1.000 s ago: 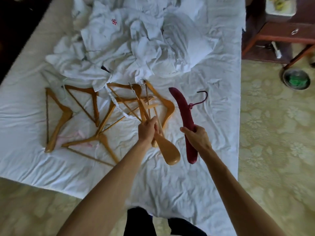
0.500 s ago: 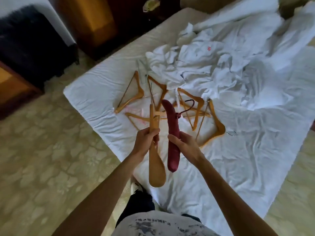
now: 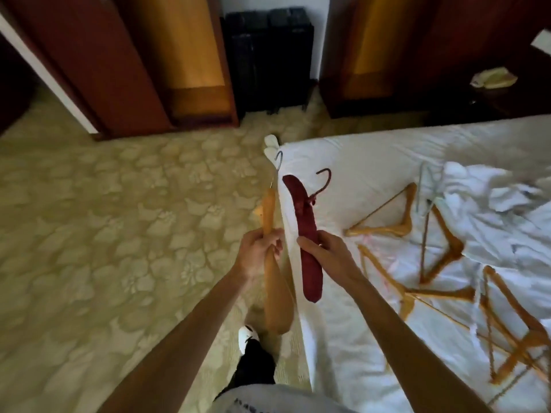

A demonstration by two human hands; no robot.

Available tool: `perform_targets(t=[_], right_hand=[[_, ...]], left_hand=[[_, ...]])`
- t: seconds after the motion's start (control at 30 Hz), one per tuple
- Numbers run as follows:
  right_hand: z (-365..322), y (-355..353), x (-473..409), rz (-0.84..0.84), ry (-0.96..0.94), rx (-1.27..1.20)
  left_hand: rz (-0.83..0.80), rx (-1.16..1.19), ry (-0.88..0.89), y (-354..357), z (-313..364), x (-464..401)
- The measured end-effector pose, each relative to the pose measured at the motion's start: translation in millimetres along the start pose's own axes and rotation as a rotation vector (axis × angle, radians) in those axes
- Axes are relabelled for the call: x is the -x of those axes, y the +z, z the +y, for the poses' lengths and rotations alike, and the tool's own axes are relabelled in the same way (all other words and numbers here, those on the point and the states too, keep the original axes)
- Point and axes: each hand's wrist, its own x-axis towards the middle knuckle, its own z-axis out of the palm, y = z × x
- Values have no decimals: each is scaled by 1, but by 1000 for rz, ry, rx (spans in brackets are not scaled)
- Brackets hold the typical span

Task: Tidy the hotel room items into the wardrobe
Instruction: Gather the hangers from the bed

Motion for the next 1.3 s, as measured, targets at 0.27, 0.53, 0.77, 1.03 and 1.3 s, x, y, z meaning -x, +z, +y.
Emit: perform_targets(t=[0.27,0.53,0.77,1.03,1.3], right_hand=[[-120,111,-153,-115,-46,14],[-195,174,-317,-156,-47,14],[-278,220,-517,-160,-84,58],[-392,265,-724,-164,-81,36],[-500,334,-904,-237,-108,38]], left_hand=[[63,8,51,-148,85,-119],[104,22,103,-236,146,-264],[111,72,106,-296,214,-454],[153,121,93,-382,328,-640],[199,127,118,-493,412,-805]])
